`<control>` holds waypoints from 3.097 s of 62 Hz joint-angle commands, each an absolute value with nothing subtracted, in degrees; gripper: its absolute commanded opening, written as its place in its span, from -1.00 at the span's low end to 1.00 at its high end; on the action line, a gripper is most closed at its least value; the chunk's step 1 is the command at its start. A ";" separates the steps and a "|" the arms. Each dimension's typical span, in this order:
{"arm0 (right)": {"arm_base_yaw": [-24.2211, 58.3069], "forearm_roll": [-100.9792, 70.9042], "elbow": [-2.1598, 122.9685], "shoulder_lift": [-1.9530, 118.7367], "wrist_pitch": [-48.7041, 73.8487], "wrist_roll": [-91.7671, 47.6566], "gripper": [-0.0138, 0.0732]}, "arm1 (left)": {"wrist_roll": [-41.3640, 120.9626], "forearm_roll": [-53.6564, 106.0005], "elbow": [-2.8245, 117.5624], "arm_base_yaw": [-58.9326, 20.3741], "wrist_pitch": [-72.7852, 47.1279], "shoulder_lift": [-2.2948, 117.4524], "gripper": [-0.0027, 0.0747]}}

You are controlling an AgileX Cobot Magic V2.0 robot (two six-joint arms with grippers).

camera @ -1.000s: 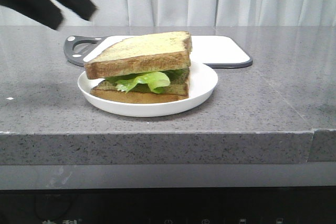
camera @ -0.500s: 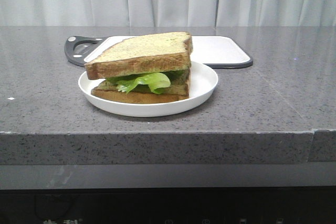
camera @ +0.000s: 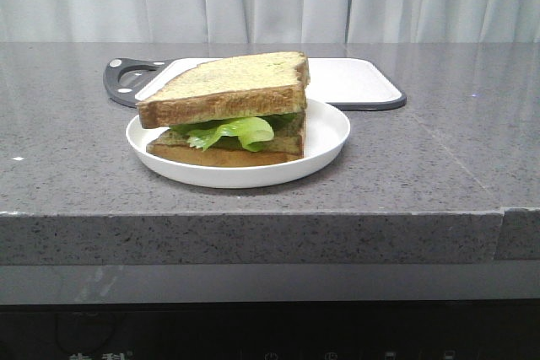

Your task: Left arm grabs bread, right arm adds lettuce

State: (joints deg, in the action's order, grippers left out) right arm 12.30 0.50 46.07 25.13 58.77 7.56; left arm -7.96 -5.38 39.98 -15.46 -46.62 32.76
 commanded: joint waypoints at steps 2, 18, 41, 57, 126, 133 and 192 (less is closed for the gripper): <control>11.96 1.38 47.14 25.30 54.91 7.29 -0.38 | -8.70 -4.59 40.95 -15.42 -41.68 32.75 -0.64; 11.96 1.61 47.14 25.30 54.87 7.19 -0.83 | -8.70 -4.43 40.82 -15.42 -39.92 32.75 -0.98; 11.96 1.75 47.14 25.30 56.83 7.20 -0.84 | -8.70 -4.33 40.82 -15.42 -39.92 32.75 -0.98; 11.96 1.75 47.14 25.30 56.83 7.20 -0.84 | -8.70 -4.77 40.16 -15.19 -38.95 31.44 -0.98; 11.96 1.70 47.14 25.36 56.91 7.20 -0.84 | -8.70 -0.63 -0.54 -3.25 2.38 -1.42 -0.98; 11.96 1.70 47.14 25.36 56.91 7.20 -0.84 | -8.70 -0.52 -0.54 -3.25 2.38 -1.42 -0.98; 11.54 2.82 45.11 23.82 54.15 7.20 -0.84 | -8.70 -0.52 -0.54 -3.25 2.27 -1.42 -0.98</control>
State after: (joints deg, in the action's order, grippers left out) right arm 12.15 1.44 45.15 24.50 59.64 7.60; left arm -8.28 -0.55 -0.25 -3.41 -2.56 -0.20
